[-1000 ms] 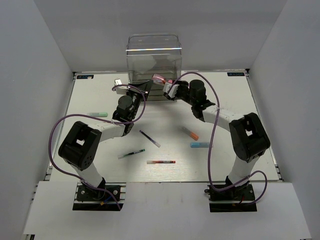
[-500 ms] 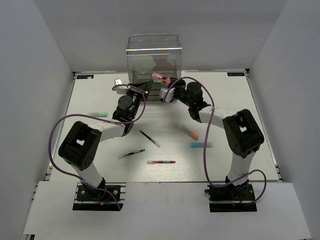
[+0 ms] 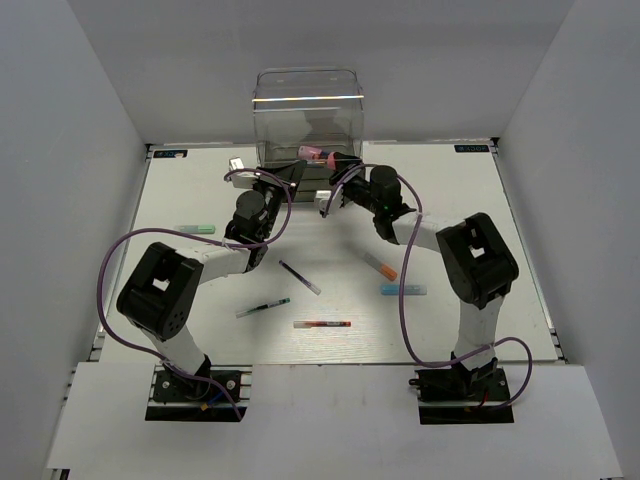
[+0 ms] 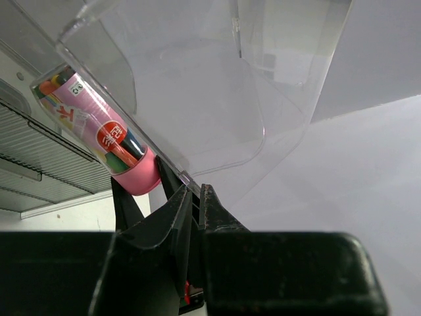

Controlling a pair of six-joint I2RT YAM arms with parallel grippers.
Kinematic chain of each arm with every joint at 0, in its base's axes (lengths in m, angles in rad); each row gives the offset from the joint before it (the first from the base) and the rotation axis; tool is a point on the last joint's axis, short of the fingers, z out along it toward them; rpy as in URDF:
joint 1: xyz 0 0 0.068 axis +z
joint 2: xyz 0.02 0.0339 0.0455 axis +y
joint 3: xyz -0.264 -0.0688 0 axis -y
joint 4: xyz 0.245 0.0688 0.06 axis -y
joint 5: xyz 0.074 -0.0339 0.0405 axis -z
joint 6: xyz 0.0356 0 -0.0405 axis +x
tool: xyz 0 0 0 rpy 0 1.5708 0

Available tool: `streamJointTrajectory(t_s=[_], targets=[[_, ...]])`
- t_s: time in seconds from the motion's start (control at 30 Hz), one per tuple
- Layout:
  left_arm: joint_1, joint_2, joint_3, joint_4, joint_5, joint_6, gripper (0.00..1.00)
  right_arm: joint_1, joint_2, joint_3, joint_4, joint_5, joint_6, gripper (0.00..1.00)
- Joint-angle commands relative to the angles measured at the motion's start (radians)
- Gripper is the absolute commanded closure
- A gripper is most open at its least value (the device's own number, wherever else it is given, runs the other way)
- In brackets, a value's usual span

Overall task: Sort the stationery into containers
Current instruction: Place the stationery in the storage box.

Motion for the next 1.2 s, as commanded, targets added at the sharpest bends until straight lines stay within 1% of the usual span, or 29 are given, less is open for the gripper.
streamJointTrajectory(t_s=[0.0, 0.27, 0.37, 0.47, 0.5, 0.6, 0.63, 0.67, 0.7, 0.73, 0.8, 0.87, 0.9, 0.97, 1.07, 1.17], targets=[[0.000, -0.035, 0.025, 0.052, 0.006, 0.008, 1.00, 0.001, 0.005, 0.048, 0.109, -0.051, -0.112, 1.00], [0.000, -0.035, 0.025, 0.052, 0.006, 0.008, 1.00, -0.002, 0.053, 0.097, 0.123, -0.060, -0.173, 1.00], [0.000, -0.035, 0.016, 0.052, 0.006, 0.008, 1.00, -0.001, 0.064, 0.121, 0.115, -0.059, -0.170, 0.79], [0.000, -0.035, 0.016, 0.052, 0.006, 0.008, 1.00, -0.004, 0.081, 0.138, 0.098, -0.056, -0.172, 0.71], [0.000, -0.035, 0.016, 0.052, 0.006, 0.008, 1.00, -0.004, 0.087, 0.149, 0.097, -0.056, -0.178, 0.62], [0.000, -0.044, 0.016, 0.052, 0.006, 0.008, 1.00, -0.004, 0.091, 0.152, 0.103, -0.054, -0.175, 0.52], [0.000, -0.044, 0.016, 0.052, 0.006, 0.008, 1.00, -0.004, 0.088, 0.152, 0.103, -0.056, -0.173, 0.46], [0.000, -0.044, 0.016, 0.052, 0.006, 0.008, 1.00, -0.004, 0.087, 0.147, 0.104, -0.056, -0.170, 0.33], [0.000, -0.044, 0.016, 0.052, 0.006, 0.008, 1.00, -0.005, 0.085, 0.144, 0.104, -0.056, -0.169, 0.27], [0.000, -0.044, 0.016, 0.052, 0.006, 0.008, 1.00, -0.004, 0.084, 0.143, 0.106, -0.059, -0.169, 0.24], [0.000, -0.044, 0.016, 0.052, 0.006, 0.008, 1.00, -0.005, 0.076, 0.131, 0.107, -0.060, -0.156, 0.22], [0.000, -0.044, 0.016, 0.052, 0.006, 0.008, 1.00, -0.004, 0.064, 0.120, 0.114, -0.065, -0.144, 0.14], [0.000, -0.044, 0.016, 0.052, 0.006, 0.008, 1.00, -0.005, 0.061, 0.117, 0.117, -0.066, -0.135, 0.12], [0.000, -0.044, 0.016, 0.052, 0.006, 0.008, 1.00, -0.004, 0.041, 0.092, 0.126, -0.076, -0.118, 0.12], [0.000, -0.044, 0.016, 0.052, 0.006, 0.008, 1.00, -0.005, 0.009, 0.042, 0.130, -0.105, -0.084, 0.14], [0.000, -0.044, 0.016, 0.052, 0.006, 0.008, 1.00, -0.008, -0.033, -0.016, 0.143, -0.149, -0.017, 0.16]])
